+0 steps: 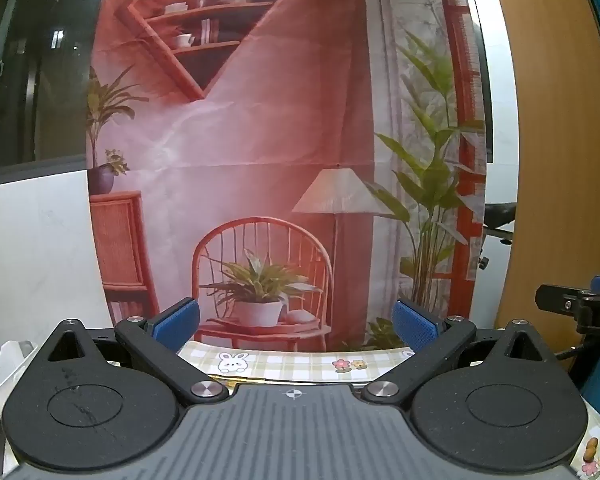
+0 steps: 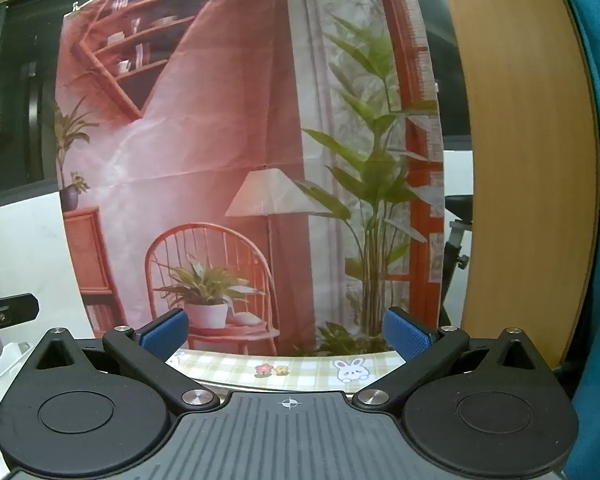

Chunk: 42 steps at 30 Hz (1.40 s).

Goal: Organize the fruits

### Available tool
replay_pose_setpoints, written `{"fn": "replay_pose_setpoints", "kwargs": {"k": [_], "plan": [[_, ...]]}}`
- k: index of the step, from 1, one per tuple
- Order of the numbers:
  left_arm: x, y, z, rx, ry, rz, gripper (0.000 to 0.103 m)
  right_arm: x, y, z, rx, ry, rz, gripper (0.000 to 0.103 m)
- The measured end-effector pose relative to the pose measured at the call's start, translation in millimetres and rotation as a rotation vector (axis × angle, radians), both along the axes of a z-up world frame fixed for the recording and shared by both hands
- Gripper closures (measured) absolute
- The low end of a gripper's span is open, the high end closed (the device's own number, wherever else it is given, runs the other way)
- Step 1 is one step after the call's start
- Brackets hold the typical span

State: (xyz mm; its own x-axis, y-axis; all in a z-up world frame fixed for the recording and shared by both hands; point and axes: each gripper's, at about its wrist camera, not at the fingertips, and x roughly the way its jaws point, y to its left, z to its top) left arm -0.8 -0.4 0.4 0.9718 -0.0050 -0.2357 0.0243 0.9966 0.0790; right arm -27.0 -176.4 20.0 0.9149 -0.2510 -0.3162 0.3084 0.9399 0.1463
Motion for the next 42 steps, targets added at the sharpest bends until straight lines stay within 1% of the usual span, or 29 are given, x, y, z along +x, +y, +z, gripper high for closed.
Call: {"fn": "replay_pose_setpoints", "kwargs": {"k": [1, 5, 10, 18, 25, 30, 42], "plan": [[-0.4, -0.5, 0.2, -0.001, -0.003, -0.003, 0.000, -0.9, 0.4, 0.1, -0.008, -0.014, 0.002, 0.000], [-0.9, 7.4, -2.2, -0.009, -0.008, 0.001, 0.000, -1.0, 0.0, 0.4, -0.001, -0.005, 0.003, 0.000], [-3.1, 0.1, -1.1, -0.011, -0.011, 0.012, 0.000, -1.0, 0.6, 1.4, -0.005, -0.003, 0.008, 0.000], [-4.6, 1.6, -1.7, -0.020, -0.017, 0.018, 0.000, 0.0, 3.2, 0.6, -0.005, -0.005, -0.001, 0.000], [-5.7, 0.3, -1.9, -0.019, -0.020, 0.027, 0.000, 1.8, -3.1, 4.0, 0.000, 0.002, -0.007, 0.000], [-5.8, 0.0, -1.7, -0.021, -0.016, 0.025, 0.000, 1.6, 4.3, 6.2, -0.014, 0.008, -0.012, 0.000], [-3.9, 2.0, 0.0, -0.022, -0.011, 0.021, 0.000, 2.8, 4.4, 5.2, -0.015, 0.014, -0.019, 0.000]]}}
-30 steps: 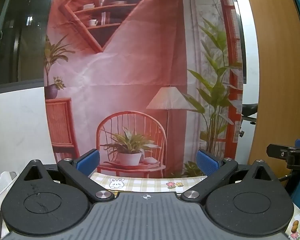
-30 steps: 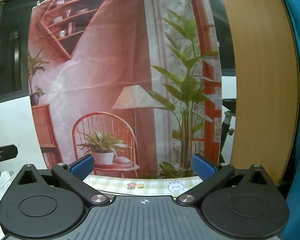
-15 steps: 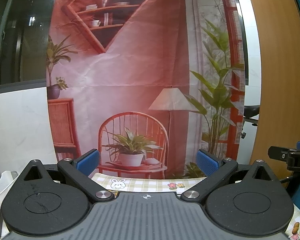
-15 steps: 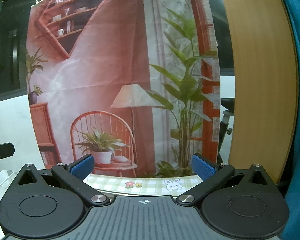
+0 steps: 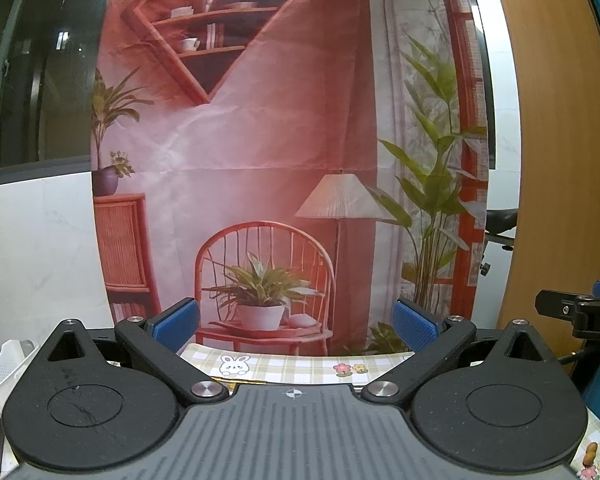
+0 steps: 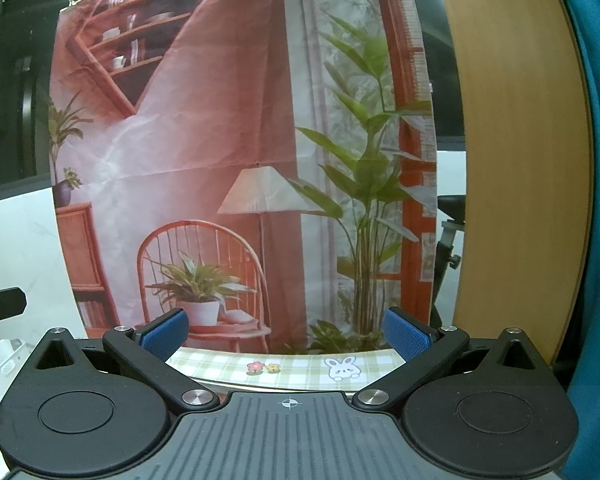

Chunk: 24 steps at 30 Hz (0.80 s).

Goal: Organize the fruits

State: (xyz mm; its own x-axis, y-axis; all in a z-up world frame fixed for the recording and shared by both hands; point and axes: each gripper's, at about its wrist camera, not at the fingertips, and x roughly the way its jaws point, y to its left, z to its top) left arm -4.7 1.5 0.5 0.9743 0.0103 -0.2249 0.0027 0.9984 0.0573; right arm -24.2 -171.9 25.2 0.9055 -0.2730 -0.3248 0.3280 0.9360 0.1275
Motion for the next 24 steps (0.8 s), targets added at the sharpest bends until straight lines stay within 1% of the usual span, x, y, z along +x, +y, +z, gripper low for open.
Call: {"fn": "replay_pose_setpoints", "kwargs": {"k": [24], "plan": [[-2.4, -1.2, -1.4, 0.011, -0.008, -0.010, 0.000, -3.1, -2.4, -0.1, -0.001, -0.003, -0.010, 0.000]]}}
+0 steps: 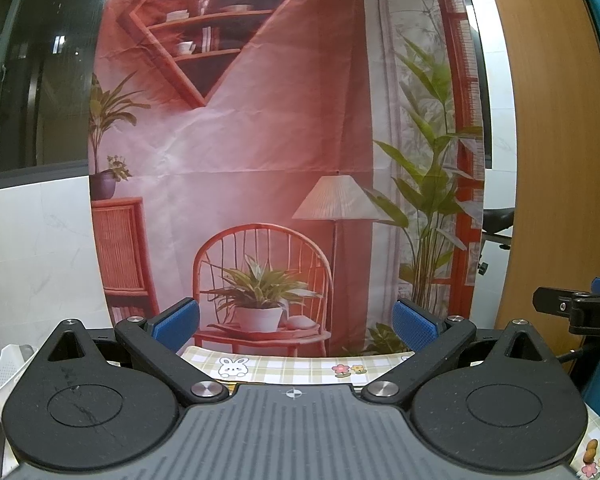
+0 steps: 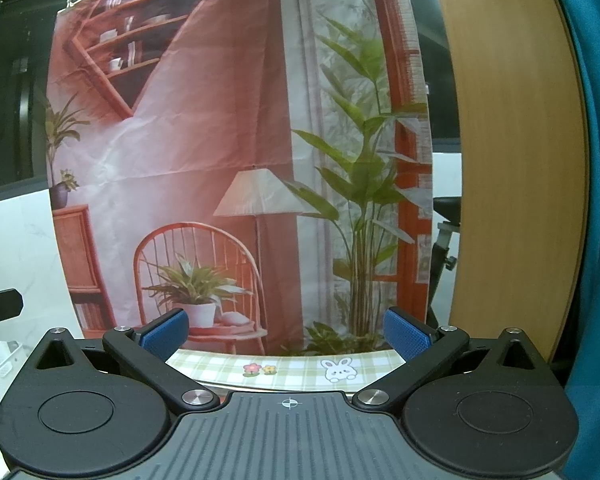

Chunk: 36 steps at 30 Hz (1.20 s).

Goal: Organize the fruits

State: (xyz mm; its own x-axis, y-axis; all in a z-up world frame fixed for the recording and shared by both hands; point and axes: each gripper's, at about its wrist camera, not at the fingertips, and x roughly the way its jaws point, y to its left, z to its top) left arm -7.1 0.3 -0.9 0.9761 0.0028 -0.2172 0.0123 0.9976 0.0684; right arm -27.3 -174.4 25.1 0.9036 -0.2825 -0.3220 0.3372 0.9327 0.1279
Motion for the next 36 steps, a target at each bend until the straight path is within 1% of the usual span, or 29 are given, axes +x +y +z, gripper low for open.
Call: {"fn": "replay_pose_setpoints", "kwargs": {"k": [18, 23, 25, 28, 31, 36], "plan": [[0.4, 0.9, 0.0, 0.000, 0.001, 0.002, 0.000, -1.0, -0.4, -0.1, 0.000, -0.001, -0.002, 0.000], [4.4, 0.5, -4.9, 0.011, 0.007, 0.014, 0.000, -1.2, -1.9, -0.3, 0.001, -0.001, -0.003, 0.000], [10.3, 3.5, -9.6, 0.004, 0.023, 0.020, 0.000, 0.2, -1.2, -1.4, 0.002, 0.002, -0.007, 0.000], [25.8, 14.5, -20.2, -0.040, 0.076, 0.013, 0.000, 3.7, -3.4, -7.4, -0.001, 0.011, -0.010, 0.000], [44.5, 26.9, -35.6, -0.071, 0.133, 0.032, 0.000, 12.5, -8.6, -18.1, 0.012, 0.028, 0.001, 0.000], [75.3, 42.0, -67.4, -0.046, 0.205, 0.064, 0.000, 30.7, -16.1, -47.2, 0.016, 0.062, 0.030, 0.000]]}}
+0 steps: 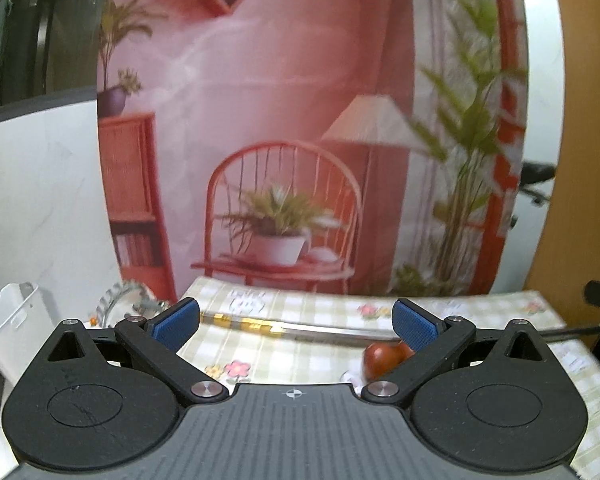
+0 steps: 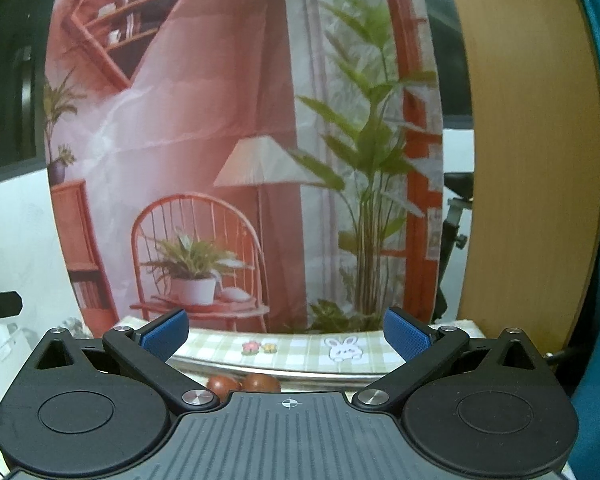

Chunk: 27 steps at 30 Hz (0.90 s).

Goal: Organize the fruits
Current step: 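Lower the left tool to the fruit pile and grasp a small brown kiwi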

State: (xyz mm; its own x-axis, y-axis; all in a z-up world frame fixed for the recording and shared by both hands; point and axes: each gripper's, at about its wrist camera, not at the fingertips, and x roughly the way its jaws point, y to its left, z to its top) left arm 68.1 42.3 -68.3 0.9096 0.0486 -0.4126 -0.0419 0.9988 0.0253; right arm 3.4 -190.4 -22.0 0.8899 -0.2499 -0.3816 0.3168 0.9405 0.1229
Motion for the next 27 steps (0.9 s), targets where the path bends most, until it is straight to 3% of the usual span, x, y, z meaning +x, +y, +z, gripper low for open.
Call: {"fn": "replay_pose_setpoints", "kwargs": {"k": [7, 11, 16, 21, 24, 27], "plan": [[41.0, 13.1, -47.5, -0.011, 0.087, -0.031, 0.001, 29.3, -20.0, -45.7, 0.075, 0.040, 0.026, 0.000], [71.0, 15.8, -78.7, -0.022, 0.176, -0.072, 0.013, 46.9, -26.2, -73.3, 0.084, 0.095, 0.022, 0.000], [112.2, 18.9, -122.0, -0.105, 0.311, -0.133, 0.025, 66.9, -36.6, -110.5, 0.156, 0.157, 0.032, 0.000], [153.6, 19.8, -161.7, -0.203, 0.434, -0.170, 0.036, 83.7, -40.2, -139.4, 0.141, 0.214, 0.007, 0.000], [172.1, 17.4, -178.4, -0.277, 0.496, -0.188, 0.043, 89.2, -44.3, -153.5, 0.139, 0.245, -0.018, 0.000], [184.1, 10.2, -187.9, -0.298, 0.526, -0.211, 0.047, 93.7, -50.1, -165.5, 0.161, 0.266, -0.033, 0.000]]}}
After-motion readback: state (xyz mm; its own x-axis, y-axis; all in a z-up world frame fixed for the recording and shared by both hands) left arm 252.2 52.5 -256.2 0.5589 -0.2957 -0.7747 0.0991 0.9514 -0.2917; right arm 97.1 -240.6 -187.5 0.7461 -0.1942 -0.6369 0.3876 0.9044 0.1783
